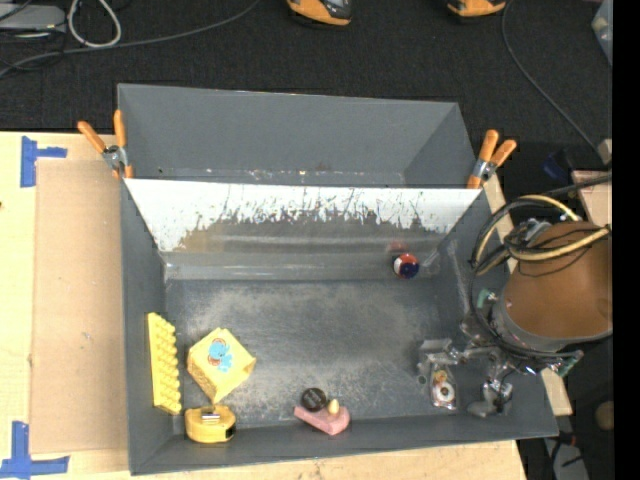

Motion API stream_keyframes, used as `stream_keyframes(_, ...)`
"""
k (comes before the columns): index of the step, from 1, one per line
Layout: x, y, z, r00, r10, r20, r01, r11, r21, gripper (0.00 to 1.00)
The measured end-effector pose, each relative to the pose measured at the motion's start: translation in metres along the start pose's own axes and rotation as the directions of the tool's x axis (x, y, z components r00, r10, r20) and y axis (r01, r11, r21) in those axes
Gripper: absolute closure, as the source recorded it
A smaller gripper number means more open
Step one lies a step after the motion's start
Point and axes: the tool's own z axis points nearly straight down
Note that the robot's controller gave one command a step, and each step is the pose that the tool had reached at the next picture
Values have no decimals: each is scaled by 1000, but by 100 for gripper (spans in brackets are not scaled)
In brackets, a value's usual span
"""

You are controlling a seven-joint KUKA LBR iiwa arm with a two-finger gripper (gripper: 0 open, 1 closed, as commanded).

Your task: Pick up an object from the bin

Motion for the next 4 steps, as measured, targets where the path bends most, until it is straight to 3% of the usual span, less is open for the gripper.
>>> stream_keyframes(1,0,-9,14,967,254,2,-254,967,-2,0)
stream_keyframes(2,-28,-16,21,986,-167,3,167,986,-1,100)
stream_keyframes(3,-28,-16,20,986,-167,3,167,986,-1,100)
stream_keyframes(4,-27,-14,-9,986,-164,1,164,986,-10,100)
